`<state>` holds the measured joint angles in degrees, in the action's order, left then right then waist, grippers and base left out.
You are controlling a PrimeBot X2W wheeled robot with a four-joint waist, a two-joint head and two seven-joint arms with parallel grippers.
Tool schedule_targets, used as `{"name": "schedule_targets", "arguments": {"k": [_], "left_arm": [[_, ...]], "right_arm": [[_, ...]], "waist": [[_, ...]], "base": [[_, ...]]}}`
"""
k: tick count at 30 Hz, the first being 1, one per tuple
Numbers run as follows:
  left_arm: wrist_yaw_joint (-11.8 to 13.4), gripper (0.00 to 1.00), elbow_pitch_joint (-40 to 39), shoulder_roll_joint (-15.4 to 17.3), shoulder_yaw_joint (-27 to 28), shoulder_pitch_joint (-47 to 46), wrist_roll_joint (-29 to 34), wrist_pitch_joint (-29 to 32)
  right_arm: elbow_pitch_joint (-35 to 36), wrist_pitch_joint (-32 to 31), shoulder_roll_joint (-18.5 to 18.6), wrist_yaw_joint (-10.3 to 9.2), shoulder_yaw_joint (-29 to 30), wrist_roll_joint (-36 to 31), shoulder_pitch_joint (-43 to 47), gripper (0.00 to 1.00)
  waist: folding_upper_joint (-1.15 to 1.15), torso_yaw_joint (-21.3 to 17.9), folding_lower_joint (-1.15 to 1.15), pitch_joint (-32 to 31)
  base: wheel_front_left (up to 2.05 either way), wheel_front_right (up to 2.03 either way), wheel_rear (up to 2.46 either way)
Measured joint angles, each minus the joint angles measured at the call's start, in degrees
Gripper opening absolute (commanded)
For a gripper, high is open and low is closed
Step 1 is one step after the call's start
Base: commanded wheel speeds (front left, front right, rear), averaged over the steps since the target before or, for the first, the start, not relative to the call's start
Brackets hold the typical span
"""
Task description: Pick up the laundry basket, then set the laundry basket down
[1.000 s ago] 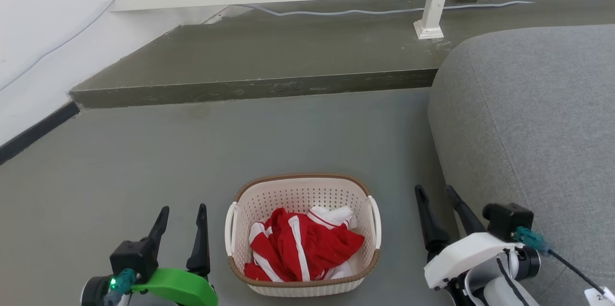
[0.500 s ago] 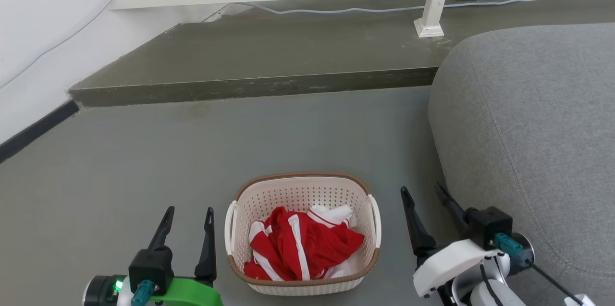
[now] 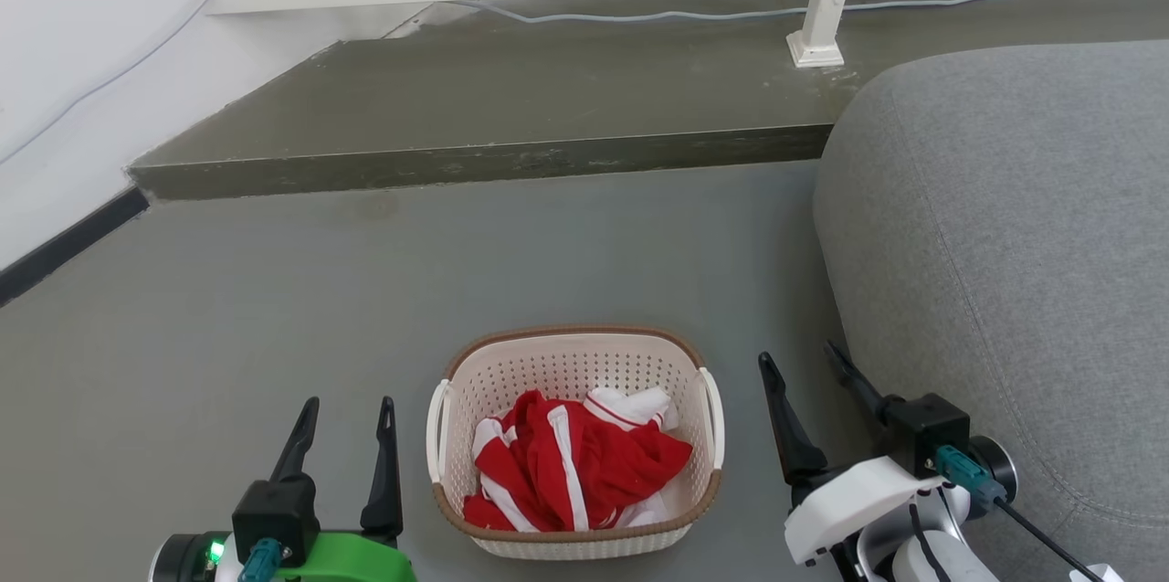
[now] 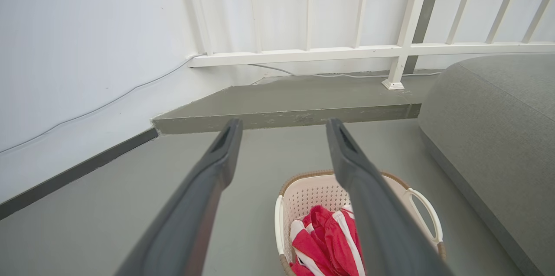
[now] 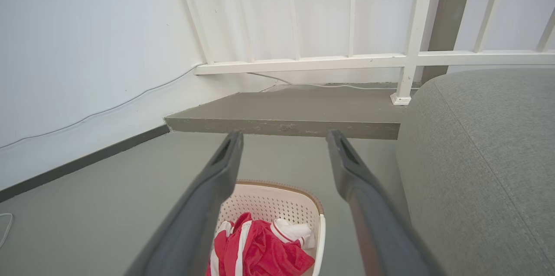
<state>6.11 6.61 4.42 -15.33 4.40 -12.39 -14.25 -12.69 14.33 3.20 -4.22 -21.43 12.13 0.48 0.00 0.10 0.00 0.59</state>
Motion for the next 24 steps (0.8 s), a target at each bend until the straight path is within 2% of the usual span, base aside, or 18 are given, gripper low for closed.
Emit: {"name": "schedule_targets", "arguments": {"k": [24], "left_arm": [[0.0,1.0,0.0,-0.3,0.5,0.0,0.0,0.0]], "right_arm": [[0.1,0.0,-0.1,0.08,0.6,0.0,0.0,1.0]], "waist": [[0.0,0.0,0.0,0.7]], "base": [[0.0,0.0,0.0]]}}
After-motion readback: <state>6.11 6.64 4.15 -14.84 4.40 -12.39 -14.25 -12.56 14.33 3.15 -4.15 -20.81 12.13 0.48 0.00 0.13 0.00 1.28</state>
